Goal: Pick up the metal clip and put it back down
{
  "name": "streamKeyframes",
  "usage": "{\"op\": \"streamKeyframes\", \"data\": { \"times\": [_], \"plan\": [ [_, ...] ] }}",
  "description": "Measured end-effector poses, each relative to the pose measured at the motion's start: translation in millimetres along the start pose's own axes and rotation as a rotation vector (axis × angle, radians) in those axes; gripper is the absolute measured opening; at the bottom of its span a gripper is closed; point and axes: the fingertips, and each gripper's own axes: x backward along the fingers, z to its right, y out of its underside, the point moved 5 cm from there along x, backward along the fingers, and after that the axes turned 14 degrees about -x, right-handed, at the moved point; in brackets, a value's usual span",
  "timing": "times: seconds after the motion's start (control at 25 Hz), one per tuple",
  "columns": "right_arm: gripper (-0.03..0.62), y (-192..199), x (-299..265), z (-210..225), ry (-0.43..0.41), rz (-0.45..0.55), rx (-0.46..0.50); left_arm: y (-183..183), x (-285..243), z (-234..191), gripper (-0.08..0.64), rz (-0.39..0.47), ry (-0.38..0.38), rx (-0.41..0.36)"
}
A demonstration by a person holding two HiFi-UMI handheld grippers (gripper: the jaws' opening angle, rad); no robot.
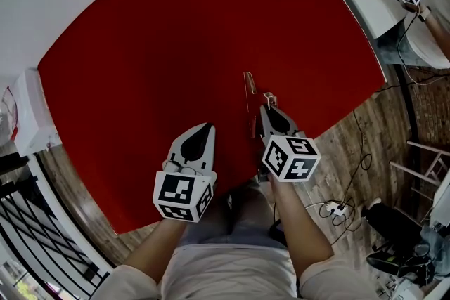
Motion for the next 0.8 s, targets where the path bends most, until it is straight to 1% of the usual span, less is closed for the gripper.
{"op": "streamKeyframes", "data": {
  "times": [0.16,0.44,0.52,0.8],
  "plan": [
    [0.026,2.2,-2.6,2.5,-0.001,-0.001,-0.012,3.1,-0.8,-1.3,0.005,-0.001,0.001,0.000],
    [0.031,0.7,-3.9,9.1,0.030,-0.014,-0.016,5.1,-3.1,1.6,0.005,-0.009,0.001,0.006],
    [0.043,0.4,-4.6,11.6,0.038,-0.018,-0.013,5.7,-3.3,2.0,0.005,-0.009,0.000,0.006],
    [0.116,1.3,-6.9,15.3,0.056,-0.031,-0.002,6.7,-3.2,1.1,0.005,-0.012,-0.004,0.010]
  ]
}}
